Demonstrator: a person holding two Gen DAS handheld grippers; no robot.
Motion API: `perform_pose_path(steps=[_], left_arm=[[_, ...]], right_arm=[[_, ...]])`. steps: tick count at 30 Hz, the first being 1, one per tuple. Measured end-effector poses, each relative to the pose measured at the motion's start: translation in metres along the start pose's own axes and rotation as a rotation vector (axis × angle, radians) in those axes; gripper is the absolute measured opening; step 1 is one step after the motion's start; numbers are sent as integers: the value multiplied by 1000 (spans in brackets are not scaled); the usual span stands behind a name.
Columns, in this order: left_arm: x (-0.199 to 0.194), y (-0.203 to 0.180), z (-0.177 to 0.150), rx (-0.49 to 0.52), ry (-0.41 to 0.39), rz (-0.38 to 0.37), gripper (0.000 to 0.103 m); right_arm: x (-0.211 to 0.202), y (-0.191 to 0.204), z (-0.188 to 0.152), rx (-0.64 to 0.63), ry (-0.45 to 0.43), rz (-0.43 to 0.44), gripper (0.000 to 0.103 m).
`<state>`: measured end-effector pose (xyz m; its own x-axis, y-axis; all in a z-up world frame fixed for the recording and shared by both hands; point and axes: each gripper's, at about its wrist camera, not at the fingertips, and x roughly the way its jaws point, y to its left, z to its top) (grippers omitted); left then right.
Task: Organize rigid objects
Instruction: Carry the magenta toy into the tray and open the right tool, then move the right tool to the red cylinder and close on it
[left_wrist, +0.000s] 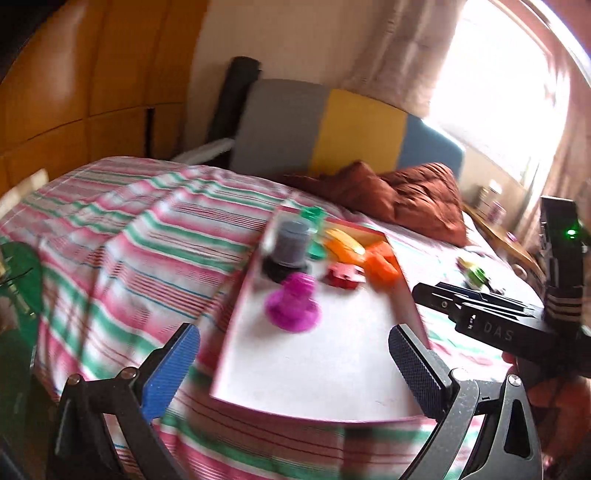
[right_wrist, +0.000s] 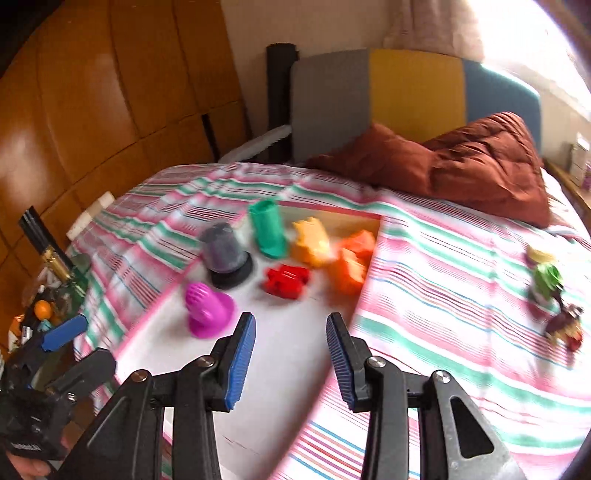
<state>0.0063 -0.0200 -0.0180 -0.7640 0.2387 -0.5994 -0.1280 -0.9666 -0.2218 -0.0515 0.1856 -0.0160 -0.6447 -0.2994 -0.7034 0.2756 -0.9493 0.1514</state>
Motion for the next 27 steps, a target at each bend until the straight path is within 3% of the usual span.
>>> perform_pose_path(steps=[8, 19, 27], left_arm=[[-5, -44, -12, 105, 5, -120, 103], [-6, -94, -13, 192, 25, -194, 103], [4, -125, -11, 214, 73, -251, 103]], right_arm=[[-18, -62, -36, 102, 36, -124, 40], [-50, -147, -82, 287, 6, -256, 40], [-73, -207, -96, 413, -37, -347, 40]])
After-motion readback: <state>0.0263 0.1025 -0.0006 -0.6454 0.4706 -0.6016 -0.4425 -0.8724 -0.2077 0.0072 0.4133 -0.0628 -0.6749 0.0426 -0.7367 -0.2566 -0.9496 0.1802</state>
